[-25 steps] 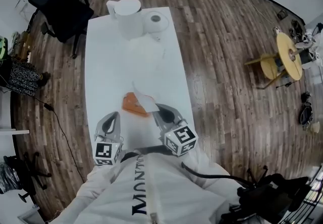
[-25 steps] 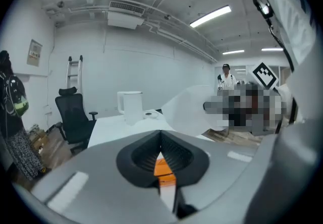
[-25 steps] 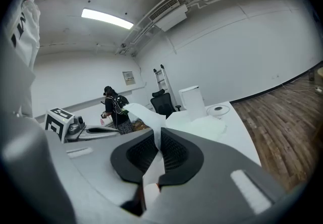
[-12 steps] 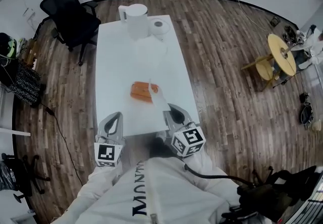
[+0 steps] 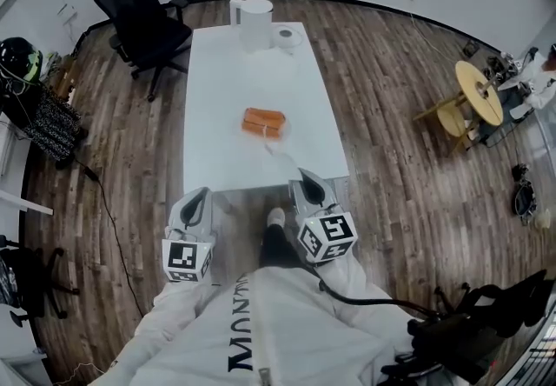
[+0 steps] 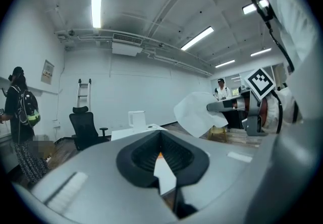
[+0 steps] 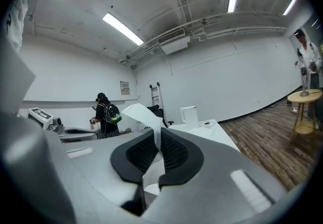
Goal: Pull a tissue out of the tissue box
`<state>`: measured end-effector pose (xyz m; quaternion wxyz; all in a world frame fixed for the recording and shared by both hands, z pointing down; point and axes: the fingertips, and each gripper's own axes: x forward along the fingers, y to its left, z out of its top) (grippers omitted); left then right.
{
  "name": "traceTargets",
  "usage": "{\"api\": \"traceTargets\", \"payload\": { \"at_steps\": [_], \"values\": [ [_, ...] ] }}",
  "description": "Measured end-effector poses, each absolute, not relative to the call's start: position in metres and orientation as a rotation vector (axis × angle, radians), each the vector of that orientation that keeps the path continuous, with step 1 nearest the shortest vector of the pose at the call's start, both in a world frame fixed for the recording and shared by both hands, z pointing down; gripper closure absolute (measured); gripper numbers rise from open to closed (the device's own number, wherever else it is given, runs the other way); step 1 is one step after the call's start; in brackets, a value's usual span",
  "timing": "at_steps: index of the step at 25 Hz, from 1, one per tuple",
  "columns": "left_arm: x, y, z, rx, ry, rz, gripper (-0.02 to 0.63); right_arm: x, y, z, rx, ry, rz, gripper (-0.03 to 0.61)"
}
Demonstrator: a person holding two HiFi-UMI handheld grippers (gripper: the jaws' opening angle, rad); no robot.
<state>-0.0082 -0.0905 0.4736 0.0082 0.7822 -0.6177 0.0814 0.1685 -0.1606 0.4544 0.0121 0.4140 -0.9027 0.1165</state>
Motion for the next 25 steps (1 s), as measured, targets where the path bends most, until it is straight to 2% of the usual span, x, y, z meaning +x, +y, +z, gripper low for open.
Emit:
{"api": "traceTargets", "payload": {
  "at_steps": [10, 25],
  "values": [
    [0.004, -0.047, 0.470, 2.452, -1.897, 0.225, 0.615, 0.176, -0.108, 0.452, 1.298, -2.780, 0.371, 0.577],
    [0.033, -0.055, 0.461, 2.447, -1.917, 0.239, 0.615, 0.190, -0.105, 0.457, 1.249, -2.795, 0.437, 0.577]
  ]
}}
